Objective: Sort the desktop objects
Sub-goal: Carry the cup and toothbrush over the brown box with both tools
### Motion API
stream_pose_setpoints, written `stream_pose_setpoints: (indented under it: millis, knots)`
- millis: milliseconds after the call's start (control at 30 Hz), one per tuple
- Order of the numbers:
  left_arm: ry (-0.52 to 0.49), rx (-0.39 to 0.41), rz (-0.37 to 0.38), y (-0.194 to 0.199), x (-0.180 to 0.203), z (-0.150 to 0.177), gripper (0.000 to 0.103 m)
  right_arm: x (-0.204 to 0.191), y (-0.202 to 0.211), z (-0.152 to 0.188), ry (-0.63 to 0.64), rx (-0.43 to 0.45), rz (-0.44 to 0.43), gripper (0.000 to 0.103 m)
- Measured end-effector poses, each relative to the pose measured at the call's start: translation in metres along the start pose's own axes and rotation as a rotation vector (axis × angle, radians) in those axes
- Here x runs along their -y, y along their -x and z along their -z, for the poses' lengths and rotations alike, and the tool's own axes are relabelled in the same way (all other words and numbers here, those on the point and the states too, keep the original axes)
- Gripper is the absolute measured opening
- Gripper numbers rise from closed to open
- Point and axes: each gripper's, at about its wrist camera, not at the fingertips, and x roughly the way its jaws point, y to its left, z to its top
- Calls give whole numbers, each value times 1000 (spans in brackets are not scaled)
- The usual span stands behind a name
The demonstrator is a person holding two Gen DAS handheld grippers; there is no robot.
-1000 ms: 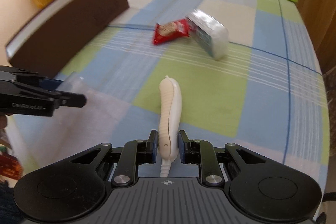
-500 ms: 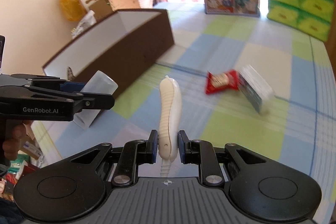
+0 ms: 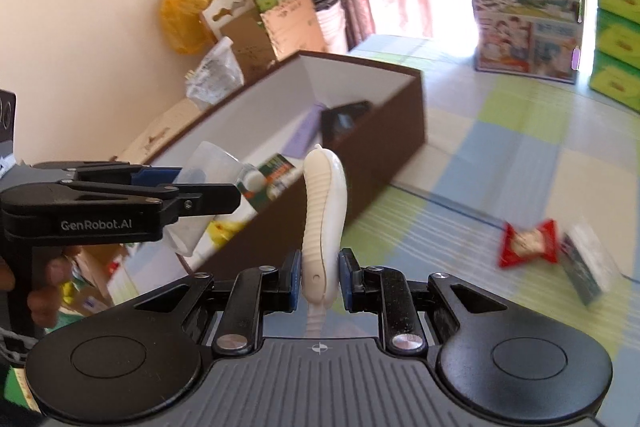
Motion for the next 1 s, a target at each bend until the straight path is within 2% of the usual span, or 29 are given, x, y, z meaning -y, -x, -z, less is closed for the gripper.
stream_pose_setpoints:
  millis: [333,500,733,1000]
  knots:
    - [10,43,-43,1,-67,-32,47,-37,-48,-58,-55,39,-59,17]
    - [7,40,-58,-10,-101,-52,47,-44,-81,-85,-99,32,-45,17]
    - [4,-8,-67,-52,-137,-74,47,-41,-136,-114,-139,-10,9,17]
    - [23,-74,-38,-105,-169,-82,47,-20,-189,-125,-196,-65,51,17]
